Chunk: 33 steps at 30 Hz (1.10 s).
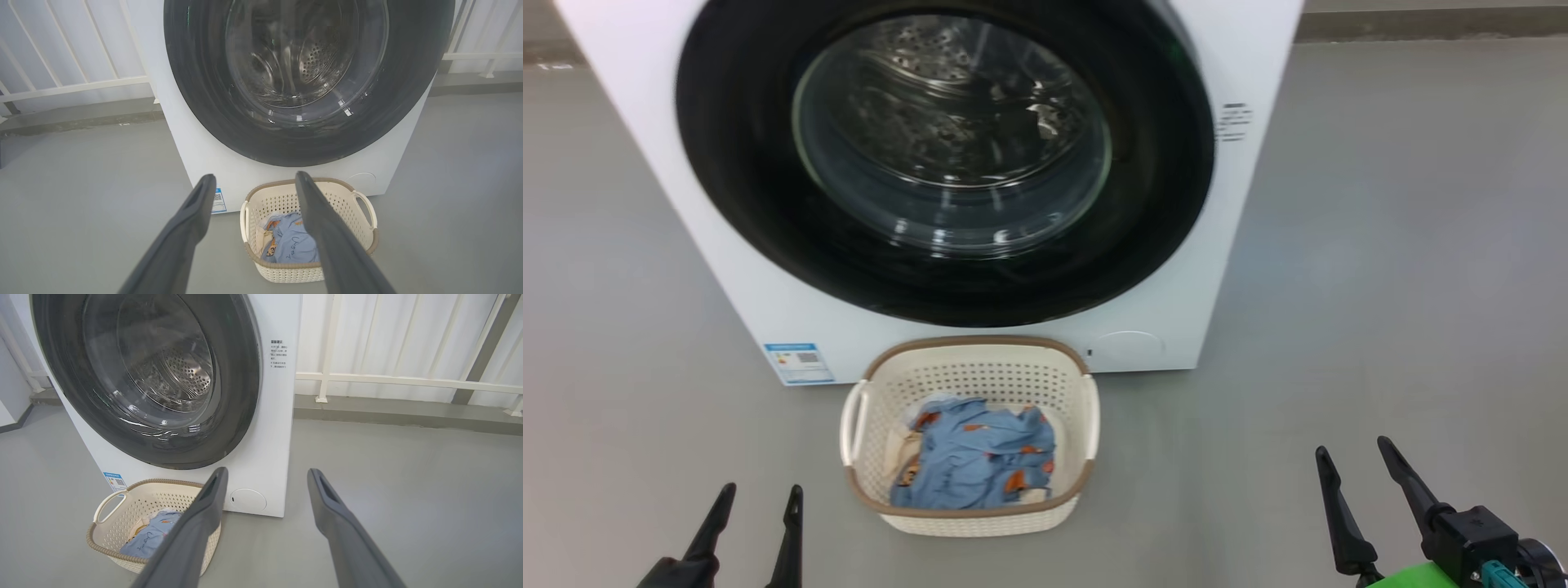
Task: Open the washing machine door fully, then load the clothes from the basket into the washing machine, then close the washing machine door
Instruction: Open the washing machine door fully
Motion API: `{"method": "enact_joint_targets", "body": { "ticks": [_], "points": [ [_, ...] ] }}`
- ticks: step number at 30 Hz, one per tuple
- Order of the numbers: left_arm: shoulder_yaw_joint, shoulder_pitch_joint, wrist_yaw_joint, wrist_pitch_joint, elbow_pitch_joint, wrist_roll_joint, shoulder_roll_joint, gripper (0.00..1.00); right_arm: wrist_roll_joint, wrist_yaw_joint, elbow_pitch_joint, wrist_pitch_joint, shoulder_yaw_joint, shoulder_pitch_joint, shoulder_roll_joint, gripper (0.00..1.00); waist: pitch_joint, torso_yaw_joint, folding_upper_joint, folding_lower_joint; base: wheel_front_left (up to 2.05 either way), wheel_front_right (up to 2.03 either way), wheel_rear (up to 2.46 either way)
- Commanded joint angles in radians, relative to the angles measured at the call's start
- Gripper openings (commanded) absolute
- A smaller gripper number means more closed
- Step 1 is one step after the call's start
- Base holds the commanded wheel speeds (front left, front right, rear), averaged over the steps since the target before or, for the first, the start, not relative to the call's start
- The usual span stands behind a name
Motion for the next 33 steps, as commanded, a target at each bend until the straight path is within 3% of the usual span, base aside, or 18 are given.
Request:
{"method": "enact_joint_targets", "body": {
  "ticks": [1,10,24,25,26,27,28,33],
  "points": [
    [0.037,-0.037,-0.002,-0.007,-0.028,-0.003,0.013,1.0,0.0,0.002,-0.022,-0.012,0.022,-0.016,-0.009,1.0,0.0,0.0,0.0,0.0,1.01,1.01,-2.03],
    [0.063,-0.04,-0.002,-0.007,-0.046,-0.016,0.002,1.0,0.005,0.002,-0.023,-0.012,0.022,-0.019,-0.009,1.0,0.007,-0.002,0.0,0.0,0.62,0.62,-1.24],
    [0.083,-0.035,-0.002,-0.007,-0.046,-0.011,-0.011,1.0,0.063,0.002,-0.044,-0.012,0.0,-0.028,-0.009,1.0,0.008,-0.004,0.0,0.0,0.03,0.03,-0.06],
    [0.084,-0.034,-0.002,-0.007,-0.046,-0.011,-0.011,1.0,0.066,0.002,-0.048,-0.012,-0.002,-0.03,-0.009,0.53,0.009,-0.005,0.0,0.0,0.0,0.0,0.0],
    [0.086,-0.034,-0.002,-0.007,-0.047,-0.012,-0.012,1.0,0.07,0.002,-0.053,-0.012,-0.008,-0.031,-0.009,0.35,0.009,-0.005,0.0,0.0,0.0,0.0,0.0],
    [0.087,-0.034,-0.002,-0.007,-0.047,-0.012,-0.012,1.0,0.071,0.002,-0.055,-0.012,-0.01,-0.031,-0.009,0.08,0.01,-0.005,0.0,0.0,0.0,0.0,0.0],
    [0.088,-0.034,-0.002,-0.007,-0.048,-0.013,-0.013,1.0,0.071,0.002,-0.056,-0.012,-0.008,-0.03,-0.009,0.0,0.01,-0.005,0.0,0.0,0.0,0.0,0.0],
    [0.091,-0.029,-0.002,-0.007,-0.052,-0.013,-0.015,1.0,0.093,0.002,-0.063,-0.012,-0.015,-0.031,-0.009,0.0,0.014,-0.006,0.0,0.0,0.0,0.0,0.0]
  ]
}}
